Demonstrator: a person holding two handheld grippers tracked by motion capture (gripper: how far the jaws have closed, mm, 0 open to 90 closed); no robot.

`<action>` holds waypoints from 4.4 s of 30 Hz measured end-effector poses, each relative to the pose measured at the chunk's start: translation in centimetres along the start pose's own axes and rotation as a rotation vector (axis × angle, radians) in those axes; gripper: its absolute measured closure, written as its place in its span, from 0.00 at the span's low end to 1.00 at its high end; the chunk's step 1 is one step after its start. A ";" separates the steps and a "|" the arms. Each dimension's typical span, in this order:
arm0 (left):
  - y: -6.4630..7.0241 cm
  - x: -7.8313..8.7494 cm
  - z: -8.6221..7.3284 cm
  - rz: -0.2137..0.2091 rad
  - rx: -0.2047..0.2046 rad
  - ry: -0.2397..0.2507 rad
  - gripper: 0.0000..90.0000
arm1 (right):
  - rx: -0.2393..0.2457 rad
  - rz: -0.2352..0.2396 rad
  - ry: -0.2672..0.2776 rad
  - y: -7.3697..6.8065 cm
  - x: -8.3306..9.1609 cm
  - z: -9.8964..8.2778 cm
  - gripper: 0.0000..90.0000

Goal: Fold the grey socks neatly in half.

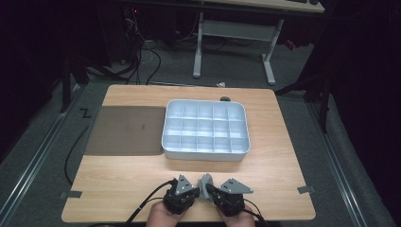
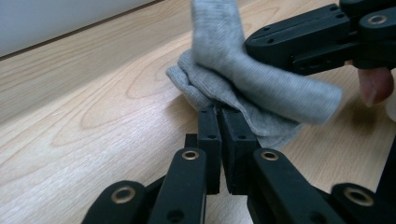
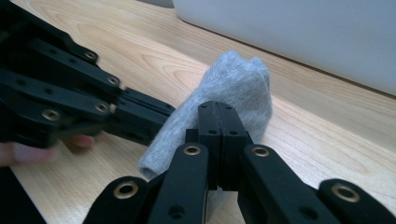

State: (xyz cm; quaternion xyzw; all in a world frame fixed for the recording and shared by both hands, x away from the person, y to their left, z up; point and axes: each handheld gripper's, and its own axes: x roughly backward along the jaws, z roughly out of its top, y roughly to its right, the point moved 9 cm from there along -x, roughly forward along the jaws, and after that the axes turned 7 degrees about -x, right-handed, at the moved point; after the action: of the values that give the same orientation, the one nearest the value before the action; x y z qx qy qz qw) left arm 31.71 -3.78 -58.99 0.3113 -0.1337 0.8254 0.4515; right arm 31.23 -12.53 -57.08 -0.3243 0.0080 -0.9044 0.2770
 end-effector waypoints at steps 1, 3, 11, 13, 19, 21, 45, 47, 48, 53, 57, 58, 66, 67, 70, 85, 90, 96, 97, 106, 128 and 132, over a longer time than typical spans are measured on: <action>0.1 -0.1 0.0 0.001 -0.006 -0.002 0.98 | 0.002 0.001 0.001 -0.1 0.0 0.0 1.00; 0.3 -0.3 0.1 -0.001 -0.018 -0.006 0.98 | 0.005 0.007 0.004 -0.3 0.0 0.0 1.00; 0.4 -0.5 0.1 0.001 -0.036 -0.008 1.00 | -0.007 0.019 -0.012 -0.4 -0.3 -0.4 1.00; 0.4 -0.4 0.1 -0.002 -0.032 -0.007 1.00 | -0.015 0.023 -0.010 -0.3 -0.5 -0.7 1.00; -0.3 0.3 -0.2 0.005 -0.005 0.014 0.98 | 0.004 0.016 -0.008 -0.5 -0.7 -0.7 1.00; -0.7 0.8 0.0 0.015 0.013 0.042 0.99 | 0.002 0.018 -0.009 -0.5 -0.7 -0.8 1.00; -1.2 -0.5 3.7 0.058 0.002 0.148 1.00 | 0.007 0.029 0.014 -0.5 -0.5 -0.8 1.00; -1.3 -0.5 3.7 0.059 0.008 0.153 1.00 | -0.006 0.022 0.021 -0.3 -0.3 -0.7 1.00; -1.3 -0.5 3.6 0.061 0.008 0.152 1.00 | -0.011 0.021 0.025 -0.2 -0.2 -0.6 0.97; -1.3 -0.6 3.6 0.066 0.005 0.152 1.00 | -0.042 0.036 0.024 -0.1 0.5 -0.5 0.85; -1.2 -0.7 3.6 0.066 0.000 0.153 1.00 | -0.034 0.009 0.009 0.2 0.9 -0.7 0.76; -1.2 -0.7 3.6 0.067 -0.001 0.153 1.00 | -0.030 -0.006 0.012 0.3 1.0 -0.7 0.75; -1.2 -0.6 3.5 0.069 0.007 0.165 1.00 | -0.032 -0.018 -0.019 0.4 0.5 -1.3 0.74; -1.1 -0.5 3.6 0.065 0.009 0.168 0.98 | -0.029 -0.022 -0.022 0.3 0.5 -1.3 0.74; -0.5 0.1 3.7 0.062 0.018 0.195 0.96 | -0.024 -0.027 -0.025 0.3 0.5 -1.4 0.74; -0.2 -0.5 2.3 0.053 0.057 0.162 0.99 | -0.049 0.012 -0.032 0.6 0.7 -1.0 0.72; -0.3 -0.7 2.4 0.041 0.050 0.160 0.99 | -0.115 0.023 -0.074 1.5 0.7 -0.9 0.63; -0.4 -0.9 2.5 0.033 0.047 0.160 1.00 | -0.151 0.032 -0.097 2.0 0.7 -0.7 0.59; -0.4 -0.9 2.5 0.034 0.045 0.160 1.00 | -0.148 0.033 -0.096 2.1 0.7 -0.6 0.58; -0.5 -0.9 2.5 0.035 0.035 0.157 1.00 | -0.142 0.028 -0.063 2.3 1.0 0.1 0.57; -0.5 -1.8 3.2 -0.009 0.008 0.126 0.98 | -0.183 0.094 -0.150 2.0 0.0 -1.3 0.63; -0.4 -2.2 3.6 -0.013 -0.001 0.121 0.98 | -0.182 0.075 -0.149 2.4 0.2 -1.3 0.65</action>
State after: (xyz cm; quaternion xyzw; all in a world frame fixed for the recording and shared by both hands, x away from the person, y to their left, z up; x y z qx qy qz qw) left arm 34.34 -6.85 -57.64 0.2613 -0.1048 0.8398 0.4642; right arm 31.53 -14.85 -58.42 -0.4141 0.0817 -0.8622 0.2800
